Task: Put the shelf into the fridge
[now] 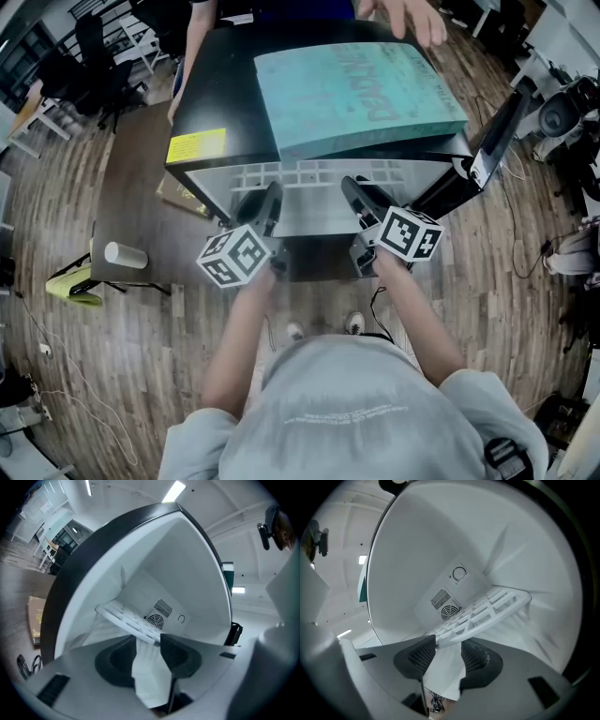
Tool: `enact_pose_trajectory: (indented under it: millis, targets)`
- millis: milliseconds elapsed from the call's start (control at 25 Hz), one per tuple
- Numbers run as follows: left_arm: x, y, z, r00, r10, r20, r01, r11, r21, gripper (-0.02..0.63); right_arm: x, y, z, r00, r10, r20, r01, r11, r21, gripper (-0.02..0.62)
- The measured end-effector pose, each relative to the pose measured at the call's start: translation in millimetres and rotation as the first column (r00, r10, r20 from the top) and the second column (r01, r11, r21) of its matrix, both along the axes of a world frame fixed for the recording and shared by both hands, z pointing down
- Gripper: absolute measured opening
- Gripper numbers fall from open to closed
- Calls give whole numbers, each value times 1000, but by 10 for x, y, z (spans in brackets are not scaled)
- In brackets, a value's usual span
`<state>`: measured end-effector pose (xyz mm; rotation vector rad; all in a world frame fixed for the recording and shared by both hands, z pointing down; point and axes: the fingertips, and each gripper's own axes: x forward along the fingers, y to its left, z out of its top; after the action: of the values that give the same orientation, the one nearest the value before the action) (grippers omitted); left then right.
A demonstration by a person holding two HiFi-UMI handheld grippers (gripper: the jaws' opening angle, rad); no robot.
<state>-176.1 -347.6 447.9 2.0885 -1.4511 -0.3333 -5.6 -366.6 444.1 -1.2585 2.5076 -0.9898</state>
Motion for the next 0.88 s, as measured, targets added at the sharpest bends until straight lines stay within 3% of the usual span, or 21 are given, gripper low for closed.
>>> enact_pose_trajectory:
  millis: [280, 400, 520, 640, 880]
  targets:
    - [-22, 2, 4, 1000, 10, -8, -10, 1000, -19, 153, 4, -1, 23, 1000, -26, 8, 26, 999, -20, 167]
    - [-25, 120, 74, 999, 18, 47, -16, 999, -47, 153, 45, 100, 74, 999, -31, -32, 30, 999, -36, 167]
    - [5, 356, 91, 991, 39, 125, -37, 999, -20, 136, 121, 334, 57, 994, -53, -99, 54, 998, 13, 140]
    - [38, 564, -45, 967, 53, 249, -67, 997, 47, 73, 235, 532, -76, 976, -48, -212, 71, 992, 103, 53]
    - [72, 1022, -475, 892, 54, 449, -139, 977, 158, 20, 395, 909, -511, 905, 5, -426, 130, 949, 286, 25]
